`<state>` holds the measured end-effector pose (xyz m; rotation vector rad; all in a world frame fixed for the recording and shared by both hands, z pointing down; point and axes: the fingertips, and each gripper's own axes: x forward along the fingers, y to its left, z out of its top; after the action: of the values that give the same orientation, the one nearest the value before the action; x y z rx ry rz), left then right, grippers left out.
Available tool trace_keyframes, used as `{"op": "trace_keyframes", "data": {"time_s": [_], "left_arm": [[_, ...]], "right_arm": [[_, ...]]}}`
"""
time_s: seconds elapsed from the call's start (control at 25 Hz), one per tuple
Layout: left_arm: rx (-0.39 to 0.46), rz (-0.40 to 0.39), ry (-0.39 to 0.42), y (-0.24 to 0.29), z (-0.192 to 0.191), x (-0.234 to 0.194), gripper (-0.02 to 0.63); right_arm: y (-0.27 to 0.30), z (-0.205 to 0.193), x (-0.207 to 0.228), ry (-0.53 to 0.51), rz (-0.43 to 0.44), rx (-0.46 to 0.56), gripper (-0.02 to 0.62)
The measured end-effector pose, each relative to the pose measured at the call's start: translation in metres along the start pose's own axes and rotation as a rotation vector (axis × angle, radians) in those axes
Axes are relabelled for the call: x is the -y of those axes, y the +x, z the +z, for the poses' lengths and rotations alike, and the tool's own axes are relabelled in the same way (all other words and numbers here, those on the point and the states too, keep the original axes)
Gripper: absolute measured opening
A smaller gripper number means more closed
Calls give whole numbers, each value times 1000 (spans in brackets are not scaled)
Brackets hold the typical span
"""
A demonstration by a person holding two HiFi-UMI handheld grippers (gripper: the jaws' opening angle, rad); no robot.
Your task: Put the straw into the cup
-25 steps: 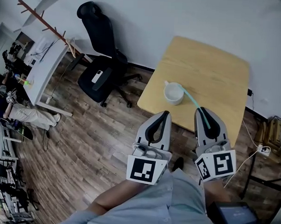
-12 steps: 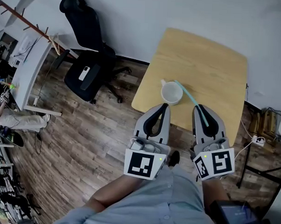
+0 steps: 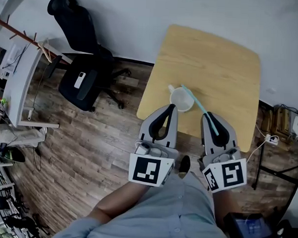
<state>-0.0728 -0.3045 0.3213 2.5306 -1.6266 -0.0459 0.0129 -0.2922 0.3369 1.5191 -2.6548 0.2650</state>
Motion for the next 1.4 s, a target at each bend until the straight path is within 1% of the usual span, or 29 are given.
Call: {"op": "trace_keyframes", "data": {"time_s": [0.2, 0.4, 0.64, 1.0, 1.32, 1.4], "left_arm": [[-24, -9, -15, 4, -13, -6, -3], [-82, -23, -27, 4, -35, -10, -3], [-133, -29, -54, 10, -58, -18, -3], [-212, -37, -79, 17, -91, -33, -3], [-248, -50, -88, 18, -105, -38, -3], [-250, -53, -88, 19, -106, -38, -3]], "right_arm": [[8, -22, 2, 21, -11, -51, 25], [18, -46, 3, 45, -14, -98, 26], [32, -79, 8, 80, -20, -160, 26], [50, -117, 14, 122, -41, -219, 26], [56, -132, 18, 135, -62, -238, 32], [56, -134, 19, 138, -59, -244, 55]]}}
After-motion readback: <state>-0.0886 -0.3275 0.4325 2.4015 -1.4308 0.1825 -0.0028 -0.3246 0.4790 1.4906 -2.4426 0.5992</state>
